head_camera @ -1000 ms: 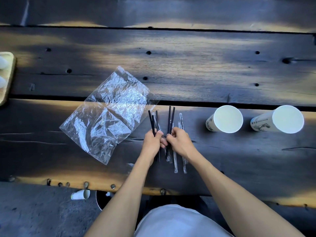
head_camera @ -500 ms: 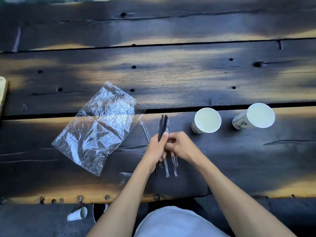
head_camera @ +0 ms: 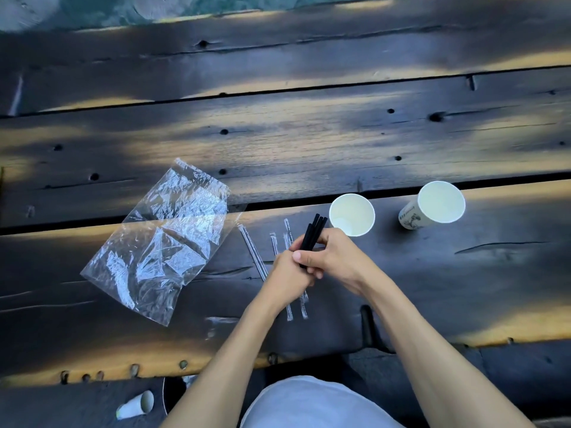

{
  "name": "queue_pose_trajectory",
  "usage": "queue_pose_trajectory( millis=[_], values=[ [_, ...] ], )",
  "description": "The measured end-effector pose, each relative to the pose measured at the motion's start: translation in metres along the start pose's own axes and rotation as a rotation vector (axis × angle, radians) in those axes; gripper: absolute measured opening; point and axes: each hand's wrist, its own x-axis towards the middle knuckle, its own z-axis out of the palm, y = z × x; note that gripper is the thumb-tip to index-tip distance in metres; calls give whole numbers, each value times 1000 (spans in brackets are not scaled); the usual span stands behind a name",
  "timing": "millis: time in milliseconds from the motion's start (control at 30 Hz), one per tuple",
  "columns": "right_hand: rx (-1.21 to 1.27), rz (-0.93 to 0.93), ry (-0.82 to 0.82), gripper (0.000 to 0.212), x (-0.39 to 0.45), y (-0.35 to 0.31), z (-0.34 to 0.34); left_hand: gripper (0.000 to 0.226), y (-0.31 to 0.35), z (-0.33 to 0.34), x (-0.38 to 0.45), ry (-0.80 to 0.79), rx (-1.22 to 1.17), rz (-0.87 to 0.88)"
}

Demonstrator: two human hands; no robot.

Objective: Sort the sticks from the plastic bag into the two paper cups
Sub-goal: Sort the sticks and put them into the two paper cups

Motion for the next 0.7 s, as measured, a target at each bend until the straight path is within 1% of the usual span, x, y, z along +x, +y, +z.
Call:
queue_pose_trajectory(
  millis=[67,133,200,267,300,333,400,433,467,533,633,700],
  values=[
    [-13,-30,-3,5,-6,2,-5,32,2,4,-1,-22,26,37],
    [-22,-57,59,11,-11,2,-13,20,-1,7,-1,-44,32,64],
    [78,-82,240,13,-15,1,-30,7,-11,6,1,-30,35,73],
    [239,-134,463,13,-21,0,-56,24,-26,3,2,4,-10,39],
    [304,-168,563,14,-24,-2,-70,28,-36,-1,2,52,-38,6],
    [354,-206,652,15,-26,-3,-82,26,-45,-6,2,119,-68,-25],
    [403,-271,780,18,-28,-7,-102,12,-62,-15,2,319,-127,-122],
    [395,-293,822,18,-27,-7,-108,12,-72,-20,3,424,-164,-186],
    [369,-303,851,19,-25,-7,-112,15,-82,-24,4,508,-198,-248],
    [256,-274,868,21,-17,-6,-112,14,-95,-30,5,602,-251,-351],
    [53,-219,812,27,-4,-1,-99,14,-102,-32,6,659,-257,-425],
    [-36,-207,778,24,2,4,-92,11,-104,-31,7,666,-219,-450]
  ],
)
